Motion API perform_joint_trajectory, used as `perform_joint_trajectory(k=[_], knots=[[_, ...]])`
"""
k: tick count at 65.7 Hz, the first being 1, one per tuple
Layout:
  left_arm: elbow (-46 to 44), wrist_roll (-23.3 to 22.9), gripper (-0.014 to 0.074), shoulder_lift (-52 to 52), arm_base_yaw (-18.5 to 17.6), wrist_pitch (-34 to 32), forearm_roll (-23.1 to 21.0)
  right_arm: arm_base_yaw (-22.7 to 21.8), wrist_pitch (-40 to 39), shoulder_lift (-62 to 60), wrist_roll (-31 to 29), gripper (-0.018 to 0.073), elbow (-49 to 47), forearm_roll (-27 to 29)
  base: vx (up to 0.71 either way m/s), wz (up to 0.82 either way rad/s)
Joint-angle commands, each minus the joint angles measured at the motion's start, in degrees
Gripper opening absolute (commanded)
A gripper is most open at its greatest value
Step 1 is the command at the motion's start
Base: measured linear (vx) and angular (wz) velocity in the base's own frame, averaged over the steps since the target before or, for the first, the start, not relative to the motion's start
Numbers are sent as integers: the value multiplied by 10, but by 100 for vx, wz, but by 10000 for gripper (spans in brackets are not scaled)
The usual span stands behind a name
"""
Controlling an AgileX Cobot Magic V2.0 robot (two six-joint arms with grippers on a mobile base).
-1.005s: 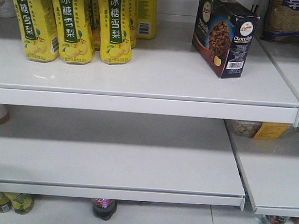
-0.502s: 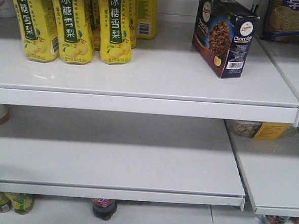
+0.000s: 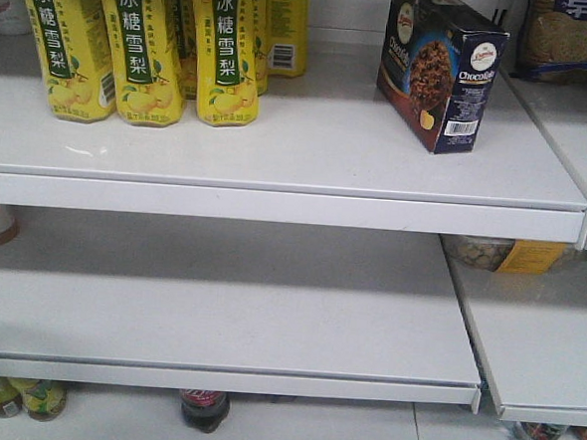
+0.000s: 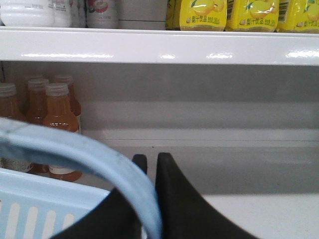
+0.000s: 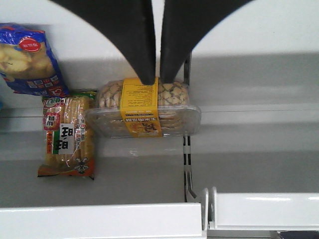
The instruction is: Left arm holds basket, right arm returns cookies
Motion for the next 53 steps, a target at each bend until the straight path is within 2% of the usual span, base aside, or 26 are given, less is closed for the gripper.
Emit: perform_joint_trajectory(k=[1, 53], knots=[[-16, 8, 3, -9, 1, -34, 7, -3, -45, 6, -6, -9, 10, -7, 0, 0], [-16, 8, 3, -9, 1, -34, 7, -3, -45, 6, -6, -9, 10, -7, 0, 0]])
